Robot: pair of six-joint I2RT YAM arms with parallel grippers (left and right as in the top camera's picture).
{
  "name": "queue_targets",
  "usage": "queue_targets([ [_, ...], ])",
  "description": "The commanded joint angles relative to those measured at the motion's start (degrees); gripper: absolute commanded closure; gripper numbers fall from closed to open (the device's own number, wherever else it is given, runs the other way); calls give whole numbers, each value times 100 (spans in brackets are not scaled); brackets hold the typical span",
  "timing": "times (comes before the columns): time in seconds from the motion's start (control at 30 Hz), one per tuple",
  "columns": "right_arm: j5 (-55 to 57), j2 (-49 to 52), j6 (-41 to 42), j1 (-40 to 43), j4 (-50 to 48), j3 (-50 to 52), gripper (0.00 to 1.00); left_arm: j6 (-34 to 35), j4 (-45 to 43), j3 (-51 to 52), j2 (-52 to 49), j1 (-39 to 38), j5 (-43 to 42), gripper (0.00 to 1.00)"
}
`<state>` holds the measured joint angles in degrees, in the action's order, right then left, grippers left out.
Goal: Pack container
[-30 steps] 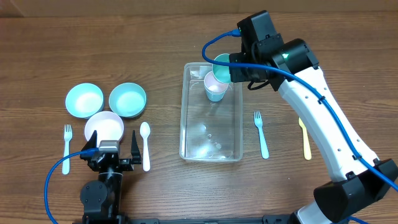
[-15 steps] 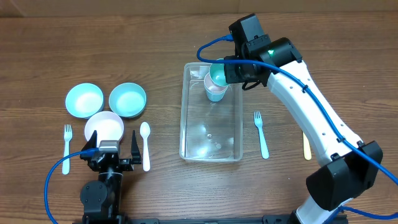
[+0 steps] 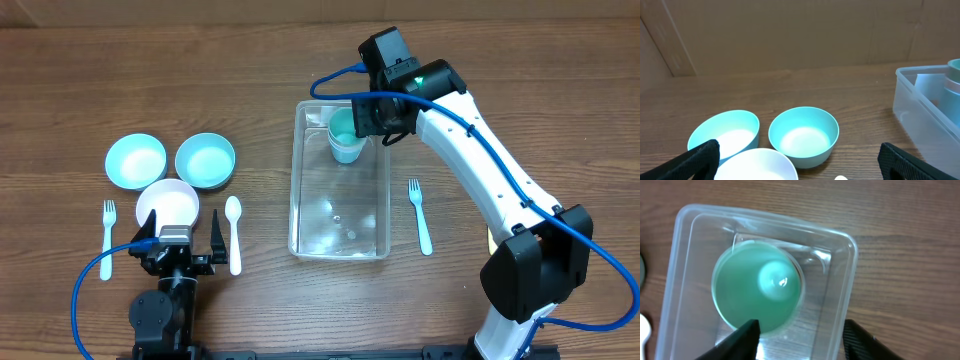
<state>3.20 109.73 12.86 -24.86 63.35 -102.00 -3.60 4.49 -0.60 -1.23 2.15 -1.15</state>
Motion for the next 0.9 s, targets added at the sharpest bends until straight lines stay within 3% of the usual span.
queue_targets([
  [0.0, 13, -22, 15, -31, -42, -122, 34, -111, -20, 33, 55, 46, -81, 0],
  [0.23, 79, -304, 219, 402, 645, -949, 32, -111, -20, 33, 55, 46, -79, 0],
  [0.43, 61, -398, 214, 1475, 1709, -1335, 0, -111, -20, 33, 55, 46, -81, 0],
  [0.63, 57, -398, 214, 2006, 1952, -1335, 0, -111, -20, 33, 55, 46, -81, 0],
  [0.87, 57, -398, 214, 2011, 1954, -1333, 0, -105, -24, 33, 55, 46, -96, 0],
])
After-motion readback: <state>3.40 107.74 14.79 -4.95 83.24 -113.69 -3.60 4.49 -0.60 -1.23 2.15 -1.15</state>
